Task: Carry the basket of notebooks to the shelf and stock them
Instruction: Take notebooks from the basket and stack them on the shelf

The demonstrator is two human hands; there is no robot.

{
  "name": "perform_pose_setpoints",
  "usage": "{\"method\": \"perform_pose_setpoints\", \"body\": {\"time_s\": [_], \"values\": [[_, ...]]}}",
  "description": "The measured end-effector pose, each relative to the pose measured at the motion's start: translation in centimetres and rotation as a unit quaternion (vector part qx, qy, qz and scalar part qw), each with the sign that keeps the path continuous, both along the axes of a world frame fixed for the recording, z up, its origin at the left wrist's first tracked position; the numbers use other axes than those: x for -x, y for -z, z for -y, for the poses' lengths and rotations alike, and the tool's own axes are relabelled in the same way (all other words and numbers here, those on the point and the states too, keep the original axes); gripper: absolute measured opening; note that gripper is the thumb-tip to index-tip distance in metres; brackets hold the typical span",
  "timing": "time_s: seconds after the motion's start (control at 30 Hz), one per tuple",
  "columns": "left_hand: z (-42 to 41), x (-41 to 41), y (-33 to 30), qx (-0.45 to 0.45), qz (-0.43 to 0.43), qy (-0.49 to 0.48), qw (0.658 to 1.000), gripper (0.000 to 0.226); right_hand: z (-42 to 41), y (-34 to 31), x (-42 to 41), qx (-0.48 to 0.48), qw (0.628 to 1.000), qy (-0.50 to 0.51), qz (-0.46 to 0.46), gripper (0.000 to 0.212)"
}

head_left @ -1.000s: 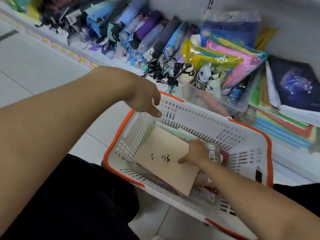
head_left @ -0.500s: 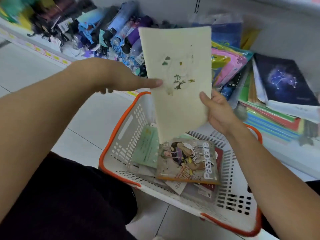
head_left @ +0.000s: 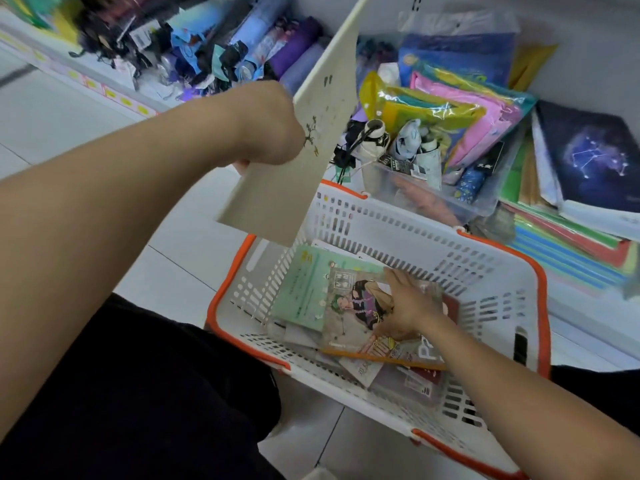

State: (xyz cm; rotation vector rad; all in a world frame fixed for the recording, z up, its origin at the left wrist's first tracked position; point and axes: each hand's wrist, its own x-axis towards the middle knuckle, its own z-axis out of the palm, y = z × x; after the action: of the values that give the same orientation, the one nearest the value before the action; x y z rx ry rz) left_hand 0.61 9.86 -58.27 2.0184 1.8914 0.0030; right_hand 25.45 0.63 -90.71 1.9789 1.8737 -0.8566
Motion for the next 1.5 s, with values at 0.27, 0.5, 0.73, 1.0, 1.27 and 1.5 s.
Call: {"method": "perform_pose_setpoints", "body": {"time_s": [0.27, 0.5, 0.73, 1.0, 1.27, 1.5], "values": [[-0.3, -0.2, 0.1, 0.011, -0.023, 0.003, 1.000, 0.015, -1.5, -1.3, -1.7, 0.001, 1.000, 0.018, -0.008, 0.039], [-1.0, 2.0, 0.0, -0.001, -0.025, -0.026, 0.999, 0.015, -5.0, -11.9, -4.0, -0.118, 0.853, 0.132, -0.490, 0.038], [-1.7, 3.2, -0.3, 0.101, 0.225, -0.085, 0.966, 0.024, -6.5, -22.1, 0.1, -0.232, 0.643, 0.282, -0.673, 0.017], [-0.5, 2.2, -1.3, 0.176, 0.466, -0.097, 0.862, 0.068, -5.7, -23.2, 5.7, -0.129, 0.576, 0.391, -0.706, 0.080], [0.0, 0.9, -5.0, 0.127, 0.620, -0.021, 0.773, 0.036, -5.5, -32.6, 5.3, -0.385, 0.586, 0.295, -0.649, 0.035], [1.1, -7.4, -8.5, -0.025, 0.653, 0.056, 0.755, 0.019, -4.5, -42.8, -3.4, -0.541, 0.600, 0.234, -0.541, 0.014]]}}
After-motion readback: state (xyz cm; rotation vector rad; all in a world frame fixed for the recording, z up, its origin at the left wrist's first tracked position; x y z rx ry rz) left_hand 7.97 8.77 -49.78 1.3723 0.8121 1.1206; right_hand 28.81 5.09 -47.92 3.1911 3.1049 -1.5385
